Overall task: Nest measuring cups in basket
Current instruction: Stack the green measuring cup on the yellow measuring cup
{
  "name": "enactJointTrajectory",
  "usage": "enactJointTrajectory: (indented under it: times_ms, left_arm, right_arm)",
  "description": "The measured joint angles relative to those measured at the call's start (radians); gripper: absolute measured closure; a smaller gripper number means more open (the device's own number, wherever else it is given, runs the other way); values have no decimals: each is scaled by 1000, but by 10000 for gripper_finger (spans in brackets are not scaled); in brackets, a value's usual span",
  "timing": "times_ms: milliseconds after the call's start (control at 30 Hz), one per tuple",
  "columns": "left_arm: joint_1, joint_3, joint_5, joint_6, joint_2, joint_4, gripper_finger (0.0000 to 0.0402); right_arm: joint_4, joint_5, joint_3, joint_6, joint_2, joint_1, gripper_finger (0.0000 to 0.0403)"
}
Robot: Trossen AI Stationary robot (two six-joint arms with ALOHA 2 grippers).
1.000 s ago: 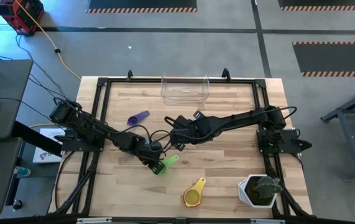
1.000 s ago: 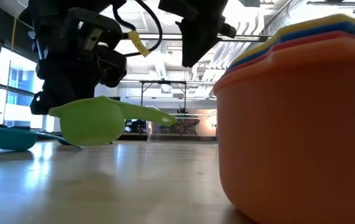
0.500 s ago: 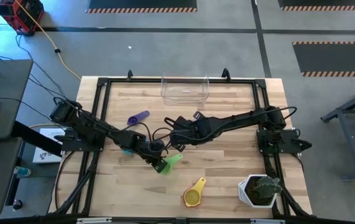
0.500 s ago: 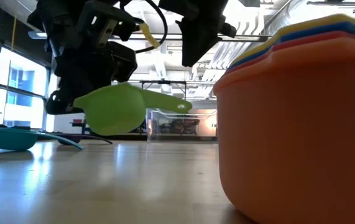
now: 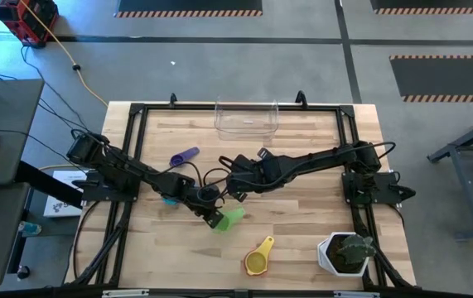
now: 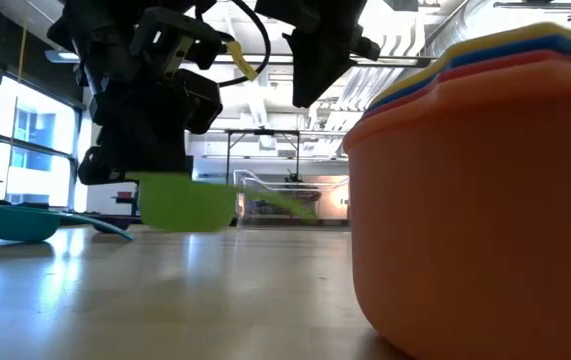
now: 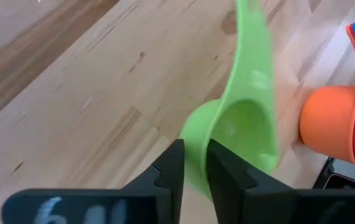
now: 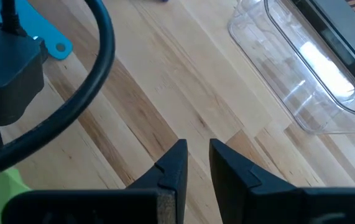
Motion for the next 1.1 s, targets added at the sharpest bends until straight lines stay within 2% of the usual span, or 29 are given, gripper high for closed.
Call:
enactJointTrajectory:
  times_ms: [333,500,633,833,1100]
  left_arm:
    - [17,0,7,6,0,-2,325]
    - [39,-1,66,50,-30,-14,325]
    - [58,-1,65,89,-82,-71,325]
    - [102,-1,60,180,-167,-200,325]
    - [161,-1,5,287,-301,-371,325]
  right_arm:
    - [0,-3,0,0,0,0,344]
    - [0,-72,0,0,0,1,344]
    - [-8,-135,18,27,0,13,344]
    - [4,-143,86,90,0,48,344]
    - [58,-243,97,280,0,93,344]
